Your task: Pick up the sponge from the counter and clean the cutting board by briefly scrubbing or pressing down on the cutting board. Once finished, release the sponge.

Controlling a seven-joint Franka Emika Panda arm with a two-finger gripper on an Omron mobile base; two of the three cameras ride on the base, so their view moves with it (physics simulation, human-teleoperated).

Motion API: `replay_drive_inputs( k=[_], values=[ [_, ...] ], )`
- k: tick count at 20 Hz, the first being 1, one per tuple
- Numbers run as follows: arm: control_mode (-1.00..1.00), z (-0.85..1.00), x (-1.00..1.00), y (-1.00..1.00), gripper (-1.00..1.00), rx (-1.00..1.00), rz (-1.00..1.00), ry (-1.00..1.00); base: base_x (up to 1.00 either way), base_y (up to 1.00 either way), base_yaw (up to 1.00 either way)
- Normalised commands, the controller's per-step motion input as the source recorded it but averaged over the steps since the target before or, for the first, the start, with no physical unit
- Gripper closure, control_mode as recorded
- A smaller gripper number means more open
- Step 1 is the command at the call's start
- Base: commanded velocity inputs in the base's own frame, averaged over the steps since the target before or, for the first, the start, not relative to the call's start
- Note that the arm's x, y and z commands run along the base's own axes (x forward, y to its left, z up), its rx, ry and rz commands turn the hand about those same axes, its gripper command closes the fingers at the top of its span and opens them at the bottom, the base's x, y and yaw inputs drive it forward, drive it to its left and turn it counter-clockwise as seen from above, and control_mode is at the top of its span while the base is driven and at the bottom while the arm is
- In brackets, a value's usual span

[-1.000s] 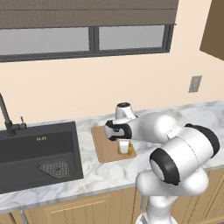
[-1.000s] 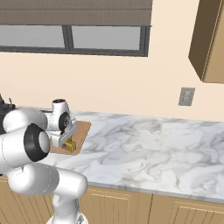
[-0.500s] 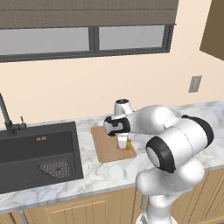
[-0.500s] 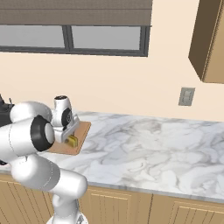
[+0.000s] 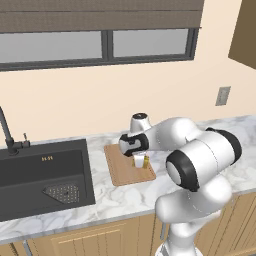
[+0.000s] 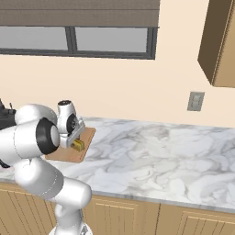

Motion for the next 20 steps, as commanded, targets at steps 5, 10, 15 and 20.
replay_drive_inputs(
  k=[5,10,15,20],
  values=[
    [-1.00,0.00,0.45,0.00,1.00,0.00,0.00,0.00,0.00,0.00,0.00],
    [-1.00,0.00,0.43,0.00,1.00,0.00,0.00,0.00,0.00,0.00,0.00],
    [-1.00,0.00,0.36,0.00,1.00,0.00,0.00,-0.06,0.00,0.00,0.00],
    [-1.00,0.00,0.36,0.00,1.00,0.00,0.00,-0.07,0.00,0.00,0.00]
  ],
)
